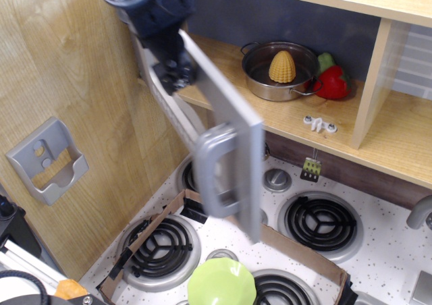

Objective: Close microwave

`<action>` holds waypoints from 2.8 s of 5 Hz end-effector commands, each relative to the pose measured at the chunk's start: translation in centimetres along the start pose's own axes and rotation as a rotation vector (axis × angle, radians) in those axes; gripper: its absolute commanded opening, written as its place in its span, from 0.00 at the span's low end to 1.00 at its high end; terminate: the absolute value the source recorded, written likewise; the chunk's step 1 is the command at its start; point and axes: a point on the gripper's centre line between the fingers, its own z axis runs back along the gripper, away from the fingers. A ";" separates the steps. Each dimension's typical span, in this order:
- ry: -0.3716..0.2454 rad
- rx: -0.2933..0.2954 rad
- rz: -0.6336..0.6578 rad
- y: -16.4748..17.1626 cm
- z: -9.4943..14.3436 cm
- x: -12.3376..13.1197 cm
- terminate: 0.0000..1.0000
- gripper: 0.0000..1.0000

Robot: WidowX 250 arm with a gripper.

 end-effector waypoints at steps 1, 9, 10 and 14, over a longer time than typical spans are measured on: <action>-0.068 0.027 0.009 -1.6 -0.4 5.2 0.00 1.00; -0.203 0.004 -0.223 -1.1 -3.4 9.3 0.00 1.00; -0.181 0.010 -0.202 -1.3 -3.2 9.1 0.00 1.00; 0.175 -0.103 0.044 -3.8 -1.7 7.1 1.00 1.00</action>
